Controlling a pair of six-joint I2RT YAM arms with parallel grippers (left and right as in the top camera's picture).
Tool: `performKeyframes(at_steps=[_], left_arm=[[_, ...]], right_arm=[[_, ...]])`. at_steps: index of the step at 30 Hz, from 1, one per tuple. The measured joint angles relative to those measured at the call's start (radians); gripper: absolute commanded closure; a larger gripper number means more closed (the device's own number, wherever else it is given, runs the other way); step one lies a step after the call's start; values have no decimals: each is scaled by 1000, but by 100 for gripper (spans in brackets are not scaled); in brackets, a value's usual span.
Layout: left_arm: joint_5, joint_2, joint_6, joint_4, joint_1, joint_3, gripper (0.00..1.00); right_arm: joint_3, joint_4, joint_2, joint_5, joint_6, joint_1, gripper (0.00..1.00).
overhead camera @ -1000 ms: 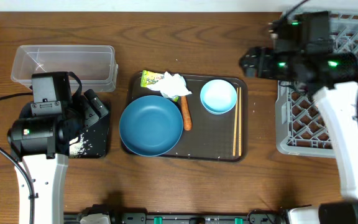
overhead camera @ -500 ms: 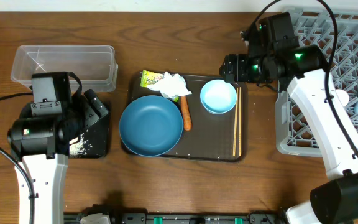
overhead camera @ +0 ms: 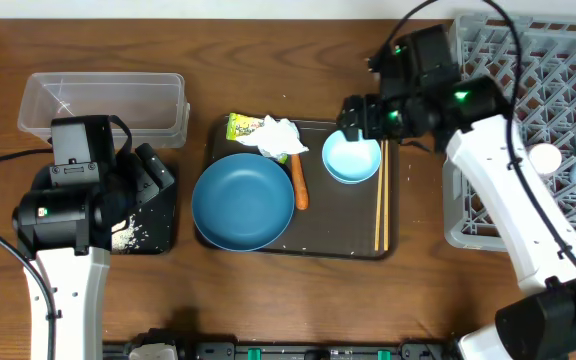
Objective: Sort waste into correct bins and load items into the dishwasher rack
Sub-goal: 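Reach the right gripper down to the rim of the light-blue bowl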
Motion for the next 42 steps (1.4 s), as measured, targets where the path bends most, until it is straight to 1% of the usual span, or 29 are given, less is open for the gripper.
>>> performKeyframes(at_steps=[1,2,8,11,20,31,39,42], left_arm=[[0,0,0,0,0,0,1],[0,0,0,0,0,0,1],[0,0,0,0,0,0,1],[0,0,0,0,0,0,1],[0,0,0,0,0,0,1],[0,0,0,0,0,0,1],[0,0,0,0,0,0,1],[0,0,0,0,0,0,1]], right_arm=[[0,1,0,8,-3,20,3],[0,2,0,20,-5,41,1],[0,11,0,130,-18,145,1],[0,20,0,176,-18,165,1],[-2,58,4,315,11,167,1],[-7,106,85,357,13,167,1],[-8,107,154,359,13,167,1],[-8,102,190,343,12,167,7]])
